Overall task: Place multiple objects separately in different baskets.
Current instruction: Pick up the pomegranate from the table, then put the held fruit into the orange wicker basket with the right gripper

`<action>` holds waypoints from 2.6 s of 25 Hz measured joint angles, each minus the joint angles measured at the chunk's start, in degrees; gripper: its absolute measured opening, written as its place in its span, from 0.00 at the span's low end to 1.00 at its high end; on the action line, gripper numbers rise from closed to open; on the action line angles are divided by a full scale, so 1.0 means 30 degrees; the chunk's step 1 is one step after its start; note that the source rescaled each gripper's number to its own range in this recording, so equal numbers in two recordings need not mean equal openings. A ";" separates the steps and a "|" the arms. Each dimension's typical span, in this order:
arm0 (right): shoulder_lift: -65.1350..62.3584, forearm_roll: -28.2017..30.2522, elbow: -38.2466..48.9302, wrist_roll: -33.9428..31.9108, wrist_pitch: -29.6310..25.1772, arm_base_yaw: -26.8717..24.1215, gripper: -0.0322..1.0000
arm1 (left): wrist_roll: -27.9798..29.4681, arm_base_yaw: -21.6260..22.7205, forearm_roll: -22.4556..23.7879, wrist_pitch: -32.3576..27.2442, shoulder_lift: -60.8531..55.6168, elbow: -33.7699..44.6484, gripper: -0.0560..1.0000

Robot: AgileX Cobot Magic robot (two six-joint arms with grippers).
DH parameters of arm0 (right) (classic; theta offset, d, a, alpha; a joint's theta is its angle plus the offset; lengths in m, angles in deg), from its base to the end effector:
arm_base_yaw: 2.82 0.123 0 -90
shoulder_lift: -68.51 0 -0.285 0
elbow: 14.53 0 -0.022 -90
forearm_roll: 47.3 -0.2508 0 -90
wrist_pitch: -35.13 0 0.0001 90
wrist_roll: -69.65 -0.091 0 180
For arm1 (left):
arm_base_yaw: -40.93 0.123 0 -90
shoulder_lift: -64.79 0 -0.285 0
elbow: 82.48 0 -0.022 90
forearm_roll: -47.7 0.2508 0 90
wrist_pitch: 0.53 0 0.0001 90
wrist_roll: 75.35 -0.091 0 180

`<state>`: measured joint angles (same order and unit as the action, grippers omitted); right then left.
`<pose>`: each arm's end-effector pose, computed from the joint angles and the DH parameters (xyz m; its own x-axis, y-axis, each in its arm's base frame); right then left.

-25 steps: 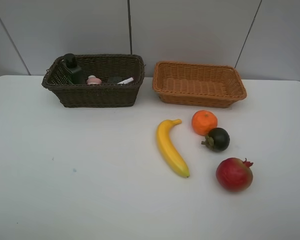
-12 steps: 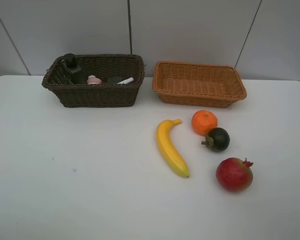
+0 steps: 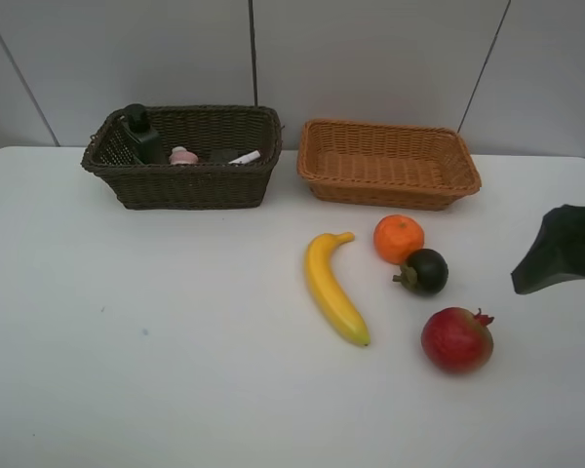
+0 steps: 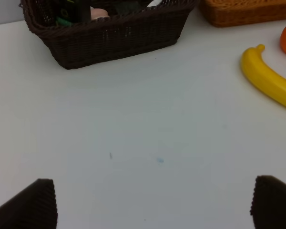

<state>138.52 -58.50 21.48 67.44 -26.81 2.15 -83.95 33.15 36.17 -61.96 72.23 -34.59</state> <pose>0.1670 0.0302 0.2552 -0.9803 0.0444 -0.1926 0.0062 0.9809 0.1943 -0.0106 -0.0147 0.2809 -0.4226 0.1102 -0.8996 0.3120 0.9496 -0.0302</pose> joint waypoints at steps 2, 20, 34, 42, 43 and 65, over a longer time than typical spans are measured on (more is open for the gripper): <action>0.0374 -0.0274 -0.0306 0.0017 0.0131 0.1215 0.96 | 0.0000 0.0214 0.0000 0.0000 0.0000 0.0000 1.00; 0.7374 0.2217 -0.0427 -0.0330 0.3652 0.4541 0.97 | 0.0000 0.1113 0.0000 0.0000 0.0000 0.0000 1.00; 1.0976 0.1151 -0.0427 0.1088 0.5140 0.4541 0.97 | -0.0019 0.1113 0.0000 0.0000 0.0000 0.0000 1.00; 1.2708 0.1133 -0.0449 0.1226 0.5869 0.4541 0.94 | -0.0019 0.1113 0.0000 0.0000 0.0000 0.0000 1.00; 1.2875 0.1133 -0.0449 0.1226 0.5869 0.4541 0.91 | -0.0019 0.1113 0.0000 0.0000 0.0000 0.0000 1.00; 1.1021 0.3736 -0.9346 0.1209 0.1045 0.4541 0.72 | -0.0041 0.1113 0.0000 0.0000 0.0000 0.0000 1.00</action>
<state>171.59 -47.30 -6.56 71.07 -23.68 15.78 -84.07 36.49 36.17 -61.96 72.23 -34.59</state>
